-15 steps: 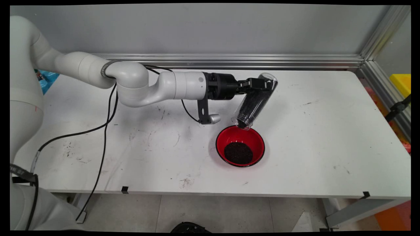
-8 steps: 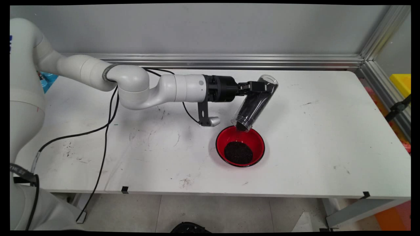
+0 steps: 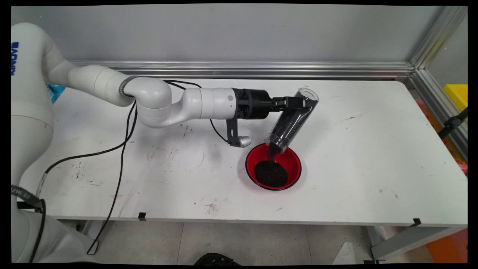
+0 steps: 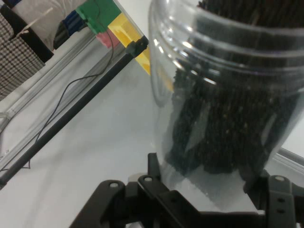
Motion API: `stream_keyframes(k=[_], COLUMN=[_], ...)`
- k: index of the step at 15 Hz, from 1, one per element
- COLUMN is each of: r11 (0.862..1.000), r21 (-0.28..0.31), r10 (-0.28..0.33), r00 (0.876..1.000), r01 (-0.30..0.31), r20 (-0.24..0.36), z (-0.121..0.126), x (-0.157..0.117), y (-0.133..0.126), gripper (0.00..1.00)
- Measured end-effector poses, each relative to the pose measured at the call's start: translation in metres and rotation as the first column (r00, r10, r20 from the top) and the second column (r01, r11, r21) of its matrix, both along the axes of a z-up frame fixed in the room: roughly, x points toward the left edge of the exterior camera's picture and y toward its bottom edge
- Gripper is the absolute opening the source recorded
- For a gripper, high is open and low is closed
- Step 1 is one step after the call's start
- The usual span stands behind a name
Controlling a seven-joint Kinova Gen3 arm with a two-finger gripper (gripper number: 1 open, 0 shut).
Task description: Pour the black seasoning powder in the red bowl
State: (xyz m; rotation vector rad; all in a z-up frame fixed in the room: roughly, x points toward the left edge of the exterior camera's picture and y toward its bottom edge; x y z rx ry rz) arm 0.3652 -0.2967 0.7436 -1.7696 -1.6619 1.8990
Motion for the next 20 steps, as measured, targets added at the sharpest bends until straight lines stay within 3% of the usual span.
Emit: stream_keyframes(k=[20], r11=[0.999], r21=[-0.029], r10=[-0.031], r00=[1.000], r01=[0.031], r20=[0.005], z=[-0.0093], x=[-0.0076], y=[-0.0003], gripper=[0.00])
